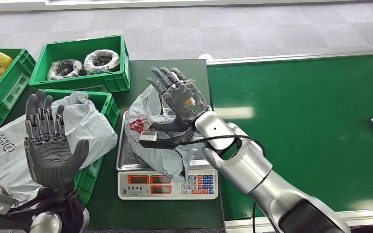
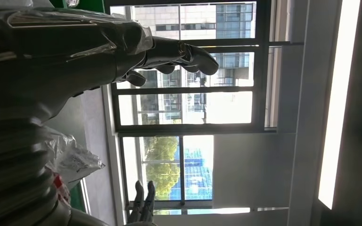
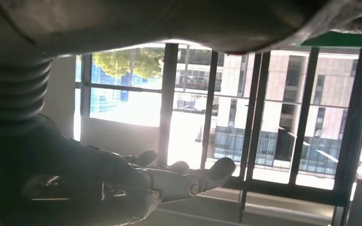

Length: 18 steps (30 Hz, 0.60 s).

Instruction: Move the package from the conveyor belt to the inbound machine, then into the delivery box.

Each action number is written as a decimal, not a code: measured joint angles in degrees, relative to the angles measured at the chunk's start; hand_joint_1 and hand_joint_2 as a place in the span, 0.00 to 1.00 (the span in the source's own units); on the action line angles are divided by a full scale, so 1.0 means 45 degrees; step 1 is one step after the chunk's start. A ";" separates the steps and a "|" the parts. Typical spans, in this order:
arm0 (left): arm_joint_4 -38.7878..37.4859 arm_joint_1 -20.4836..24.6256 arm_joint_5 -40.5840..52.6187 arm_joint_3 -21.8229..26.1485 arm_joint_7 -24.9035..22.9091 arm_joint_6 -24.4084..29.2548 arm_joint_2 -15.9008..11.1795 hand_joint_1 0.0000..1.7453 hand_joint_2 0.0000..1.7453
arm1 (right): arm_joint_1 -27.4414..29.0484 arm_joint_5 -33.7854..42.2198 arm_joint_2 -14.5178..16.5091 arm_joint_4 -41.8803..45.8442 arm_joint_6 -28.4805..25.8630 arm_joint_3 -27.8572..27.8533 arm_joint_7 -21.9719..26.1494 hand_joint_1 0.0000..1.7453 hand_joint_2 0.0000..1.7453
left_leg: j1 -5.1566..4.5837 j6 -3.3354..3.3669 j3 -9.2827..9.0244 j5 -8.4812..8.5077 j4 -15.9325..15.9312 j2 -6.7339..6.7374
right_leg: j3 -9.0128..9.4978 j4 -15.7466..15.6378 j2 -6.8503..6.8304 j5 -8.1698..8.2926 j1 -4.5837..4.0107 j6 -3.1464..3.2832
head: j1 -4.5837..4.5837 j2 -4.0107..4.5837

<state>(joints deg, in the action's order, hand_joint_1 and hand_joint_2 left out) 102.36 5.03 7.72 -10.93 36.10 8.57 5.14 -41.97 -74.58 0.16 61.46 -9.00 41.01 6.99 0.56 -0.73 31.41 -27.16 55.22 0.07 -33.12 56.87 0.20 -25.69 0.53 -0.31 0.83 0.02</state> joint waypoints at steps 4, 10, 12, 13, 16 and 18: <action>-0.0022 -0.0055 0.0194 0.0002 0.0056 0.0210 -0.0002 0.00 1.00 | 0.0790 -0.0673 -0.0458 0.1419 -0.0290 -0.0552 -0.0589 0.00 0.00 | 0.0000 0.0000 0.0000 -0.0001 0.0001 -0.0006 | -0.0001 -0.0003 -0.0005 -0.0001 0.0000 -0.0001 | -0.0001 0.0000; -0.0164 0.0009 0.1232 0.0084 -0.0159 0.0681 -0.0068 0.00 1.00 | 0.2967 -0.1282 -0.1185 0.4554 -0.0919 -0.2056 -0.0901 0.00 0.00 | 0.0000 0.0001 0.0010 -0.0012 0.0001 -0.0018 | -0.0004 -0.0009 -0.0018 -0.0005 0.0001 -0.0004 | 0.0000 0.0000; -0.0319 0.0271 0.1933 0.0186 -0.0522 0.0715 -0.0155 0.00 1.00 | 0.3932 -0.1187 -0.1314 0.5476 -0.1511 -0.2576 -0.0851 0.00 0.00 | 0.0000 0.0000 0.0006 -0.0013 0.0001 -0.0036 | -0.0001 -0.0013 -0.0033 -0.0010 0.0000 -0.0005 | 0.0001 0.0000; -0.0476 0.0532 0.2396 0.0243 -0.0789 0.0659 -0.0234 0.00 1.00 | 0.4495 -0.1059 -0.1342 0.5903 -0.1924 -0.2836 -0.0771 0.00 0.00 | 0.0001 0.0000 0.0008 -0.0012 0.0001 -0.0056 | 0.0003 -0.0014 -0.0046 -0.0013 0.0000 -0.0005 | 0.0000 0.0000; -0.1464 0.1927 0.4060 0.0327 -0.1955 0.0250 -0.0513 0.00 1.00 | 0.6035 -0.0550 -0.1277 0.6869 -0.3005 -0.3530 -0.0339 0.00 0.00 | 0.0001 -0.0001 0.0013 -0.0004 0.0000 -0.0090 | 0.0013 -0.0010 -0.0071 -0.0014 -0.0001 -0.0003 | 0.0000 0.0000; -0.2410 0.3030 0.4942 0.0296 -0.2647 0.0025 -0.0652 0.00 1.00 | 0.6719 -0.0304 -0.1133 0.7210 -0.3333 -0.3825 -0.0104 0.00 0.00 | 0.0001 -0.0007 0.0009 0.0007 -0.0002 -0.0073 | 0.0017 -0.0006 -0.0062 -0.0004 -0.0001 0.0007 | -0.0001 -0.0001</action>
<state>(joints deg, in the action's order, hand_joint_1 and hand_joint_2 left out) 91.51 18.66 29.95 -9.60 24.19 8.69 2.20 -11.74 -75.95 -4.93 93.91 -23.99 23.80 6.52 0.57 -0.76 31.44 -27.13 55.22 -0.26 -33.04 56.84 -0.08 -25.71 0.53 -0.28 0.83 0.01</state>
